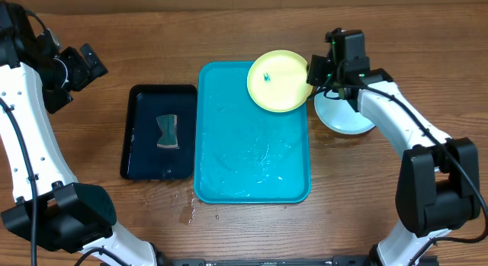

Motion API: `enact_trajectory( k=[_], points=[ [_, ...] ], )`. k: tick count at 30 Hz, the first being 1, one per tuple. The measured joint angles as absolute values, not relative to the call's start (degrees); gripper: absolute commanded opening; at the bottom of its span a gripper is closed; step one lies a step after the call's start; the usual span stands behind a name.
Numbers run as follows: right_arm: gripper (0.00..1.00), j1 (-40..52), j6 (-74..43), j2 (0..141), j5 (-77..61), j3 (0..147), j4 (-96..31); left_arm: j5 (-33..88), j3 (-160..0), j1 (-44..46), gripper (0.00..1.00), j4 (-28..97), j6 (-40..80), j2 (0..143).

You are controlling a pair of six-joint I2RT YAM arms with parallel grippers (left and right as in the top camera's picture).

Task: Clean dirty plates on tray and stack at the side
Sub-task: 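Drag the remaining yellow plate onto the teal tray with the right gripper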

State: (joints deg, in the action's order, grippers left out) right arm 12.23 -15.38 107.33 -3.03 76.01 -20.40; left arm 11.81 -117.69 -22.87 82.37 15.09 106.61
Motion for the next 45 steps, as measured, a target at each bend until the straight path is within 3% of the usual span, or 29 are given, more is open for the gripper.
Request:
enact_trajectory(
  k=[5, 9, 16, 26, 37, 39, 45],
  points=[
    [0.48, 12.75, -14.96, 111.15, -1.10, 76.03, -17.91, 11.79, -117.69, -22.87, 1.00, 82.39, 15.09, 106.61],
    [0.39, 12.75, -14.94, 114.74, -0.38, 76.03, -17.54, 11.79, -117.69, -22.87, 1.00, 82.37, 15.07, 106.61],
    [0.04, 12.75, -15.25, 115.85, 0.01, 76.05, -17.58, 11.79, -117.69, -22.85, 1.00, 82.37, 15.07, 106.61],
    [0.04, 13.58, -17.39, 115.79, -5.50, 77.03, -25.61, 11.79, -117.69, -22.87, 1.00, 82.37, 15.09, 106.61],
    [0.04, 24.23, -26.04, 113.49, -8.78, 77.08, -46.54, 11.79, -117.69, -22.87, 1.00, 82.35, 15.07, 106.61],
    [0.23, 25.04, -28.10, 113.25, -9.26, 77.08, -49.87, 11.79, -117.69, -22.87, 1.00, 82.37, 15.07, 106.61],
    [0.28, 25.28, -29.98, 113.21, -9.69, 77.08, -51.79, 11.79, -117.69, -22.87, 1.00, 82.37, 15.07, 106.61]
  ],
)
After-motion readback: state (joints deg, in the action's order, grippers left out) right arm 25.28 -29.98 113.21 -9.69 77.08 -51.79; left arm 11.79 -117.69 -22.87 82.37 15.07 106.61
